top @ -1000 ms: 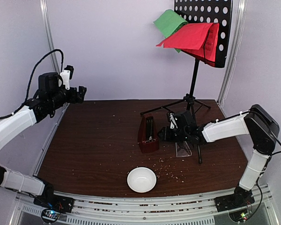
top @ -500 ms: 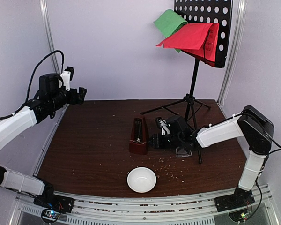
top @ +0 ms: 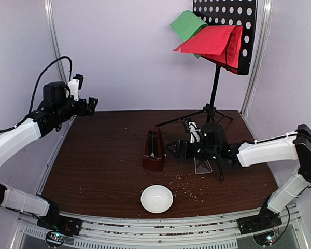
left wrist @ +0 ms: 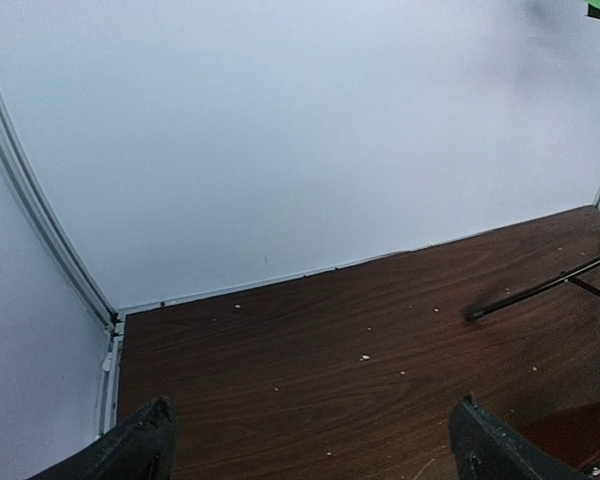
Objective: Pack up the instrument practice props
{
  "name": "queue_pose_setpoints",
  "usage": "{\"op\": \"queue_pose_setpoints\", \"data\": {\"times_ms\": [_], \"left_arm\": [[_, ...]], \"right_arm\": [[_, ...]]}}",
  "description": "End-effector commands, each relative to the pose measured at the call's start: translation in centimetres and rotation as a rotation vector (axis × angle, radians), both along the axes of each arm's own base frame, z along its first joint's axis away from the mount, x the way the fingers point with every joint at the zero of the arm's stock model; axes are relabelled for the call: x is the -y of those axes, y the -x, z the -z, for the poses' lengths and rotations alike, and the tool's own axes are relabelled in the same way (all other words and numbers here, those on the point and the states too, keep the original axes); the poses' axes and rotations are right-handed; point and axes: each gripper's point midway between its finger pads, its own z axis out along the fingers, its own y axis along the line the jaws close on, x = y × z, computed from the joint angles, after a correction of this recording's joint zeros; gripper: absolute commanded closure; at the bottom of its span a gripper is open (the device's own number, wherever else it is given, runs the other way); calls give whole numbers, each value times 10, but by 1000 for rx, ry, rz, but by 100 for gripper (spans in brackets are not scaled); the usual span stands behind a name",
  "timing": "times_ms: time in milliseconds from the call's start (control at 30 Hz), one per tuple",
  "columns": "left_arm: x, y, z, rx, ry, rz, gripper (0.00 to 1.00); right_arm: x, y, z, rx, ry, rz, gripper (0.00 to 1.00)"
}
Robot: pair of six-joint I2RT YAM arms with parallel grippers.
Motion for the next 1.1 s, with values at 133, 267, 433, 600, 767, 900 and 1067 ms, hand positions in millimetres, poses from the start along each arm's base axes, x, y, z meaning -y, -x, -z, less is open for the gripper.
{"op": "queue_pose_setpoints", "data": {"times_ms": [133,267,433,600,767,900,1067], "left_arm": [[39,10,-101,166,234,220,2],[35,13,-101,205,186,212,2],[23,13,-61,197,85,159,2],[27,16,-57,196,87,189,2],[17,18,-59,212,59,141,2],[15,20,-60,220,51,130,2],[14,19,-59,218,47,124,2]], "right_arm": [[3,11,-86,294,-44,-113,0],[-9,18,-106,372,-61,-215,0],[-25,16,-112,453,-54,-322,0],[-47,3,-105,479,-66,-433,0],[-65,-16,-84,495,-18,-475,0],[-75,-26,-69,485,17,-507,0],[-82,-35,-53,470,60,-523,0]]}}
